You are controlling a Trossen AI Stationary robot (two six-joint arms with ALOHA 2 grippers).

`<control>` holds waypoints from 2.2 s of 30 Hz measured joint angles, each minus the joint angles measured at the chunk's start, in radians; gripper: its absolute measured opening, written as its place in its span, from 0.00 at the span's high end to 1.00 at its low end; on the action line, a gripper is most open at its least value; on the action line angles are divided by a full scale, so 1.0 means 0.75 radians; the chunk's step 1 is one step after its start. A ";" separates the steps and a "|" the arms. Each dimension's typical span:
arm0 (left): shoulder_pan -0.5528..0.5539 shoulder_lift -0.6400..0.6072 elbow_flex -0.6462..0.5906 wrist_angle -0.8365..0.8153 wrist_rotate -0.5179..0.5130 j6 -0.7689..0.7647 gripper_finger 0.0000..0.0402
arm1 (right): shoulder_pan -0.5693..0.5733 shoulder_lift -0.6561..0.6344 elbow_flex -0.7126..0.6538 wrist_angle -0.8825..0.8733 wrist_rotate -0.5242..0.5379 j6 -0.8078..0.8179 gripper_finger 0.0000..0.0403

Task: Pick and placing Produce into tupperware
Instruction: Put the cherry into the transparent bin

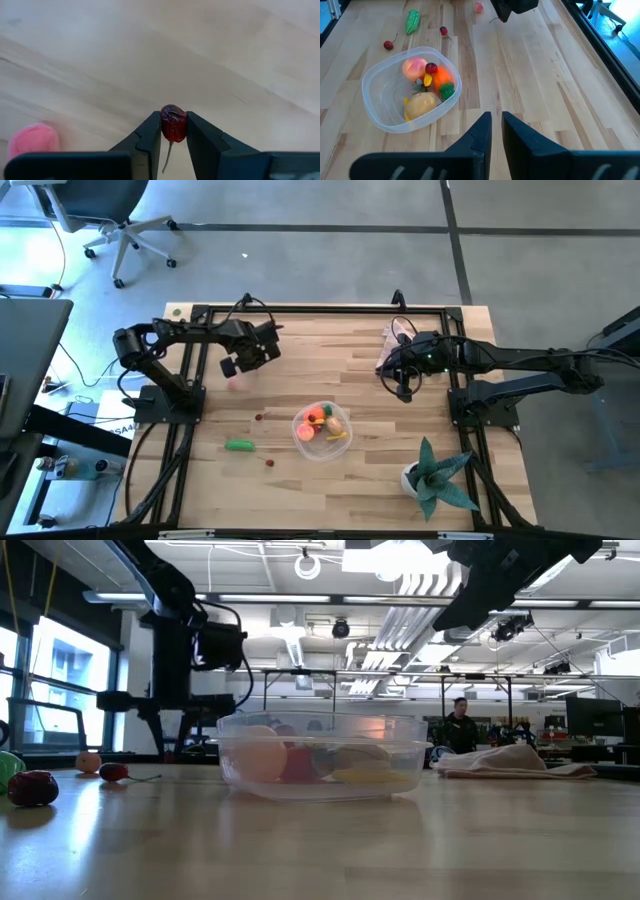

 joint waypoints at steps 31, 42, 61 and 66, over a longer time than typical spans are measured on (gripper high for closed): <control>-0.452 -0.006 0.577 -0.045 0.262 0.307 0.81 | 0.000 0.000 0.000 -0.001 0.000 0.000 0.92; -0.777 0.079 0.584 0.116 0.004 0.224 0.81 | 0.000 0.000 0.000 -0.001 0.000 0.000 0.92; -0.943 0.285 0.582 0.089 -0.018 0.156 0.81 | 0.000 0.000 0.001 -0.001 0.000 0.000 0.92; -0.952 0.304 0.581 0.078 -0.017 0.139 0.81 | 0.000 0.000 0.001 -0.003 0.000 0.000 0.92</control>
